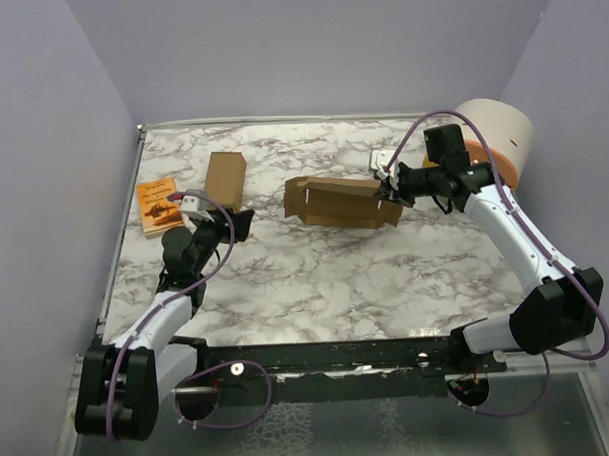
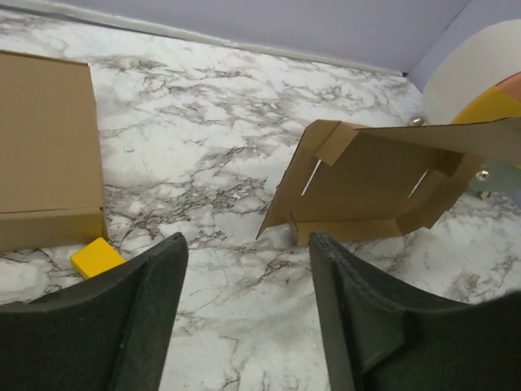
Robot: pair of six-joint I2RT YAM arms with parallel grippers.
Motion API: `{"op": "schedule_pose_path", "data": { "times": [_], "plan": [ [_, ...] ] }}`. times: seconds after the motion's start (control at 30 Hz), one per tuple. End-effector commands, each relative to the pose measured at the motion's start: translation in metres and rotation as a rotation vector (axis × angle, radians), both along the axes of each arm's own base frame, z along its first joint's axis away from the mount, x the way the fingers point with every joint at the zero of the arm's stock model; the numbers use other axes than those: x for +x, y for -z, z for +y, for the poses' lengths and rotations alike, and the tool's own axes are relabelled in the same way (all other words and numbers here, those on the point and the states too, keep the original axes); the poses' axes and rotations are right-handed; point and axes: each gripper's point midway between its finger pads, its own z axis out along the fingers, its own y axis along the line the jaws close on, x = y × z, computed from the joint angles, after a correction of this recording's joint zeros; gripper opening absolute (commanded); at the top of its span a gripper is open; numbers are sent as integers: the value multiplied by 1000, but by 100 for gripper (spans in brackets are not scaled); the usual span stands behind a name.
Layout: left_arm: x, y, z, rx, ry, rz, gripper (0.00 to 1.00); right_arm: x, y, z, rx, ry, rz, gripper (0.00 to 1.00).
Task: Fold the paper box
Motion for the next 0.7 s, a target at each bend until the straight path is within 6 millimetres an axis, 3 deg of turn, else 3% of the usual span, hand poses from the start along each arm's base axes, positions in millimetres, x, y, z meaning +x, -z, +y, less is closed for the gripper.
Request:
{"op": "schedule_pose_path", "data": {
  "times": [0.0, 0.07, 0.33, 0.47, 0.67],
  "plan": [
    [7, 3, -3, 5, 12, -13, 56, -15, 8, -1, 1, -6, 56, 1],
    [12, 10, -3, 25, 13, 5, 49, -17, 6, -1, 7, -9, 47, 1],
    [38, 22, 2, 124, -10, -10, 43, -26, -14, 1, 53, -10, -9, 1],
    [55, 27, -9, 130, 41, -15, 37, -32, -20, 4, 72, -36, -5, 1],
    [74, 33, -41, 137, 163, -75, 38, -34, -15, 5, 75, -45, 10, 1]
  ]
}}
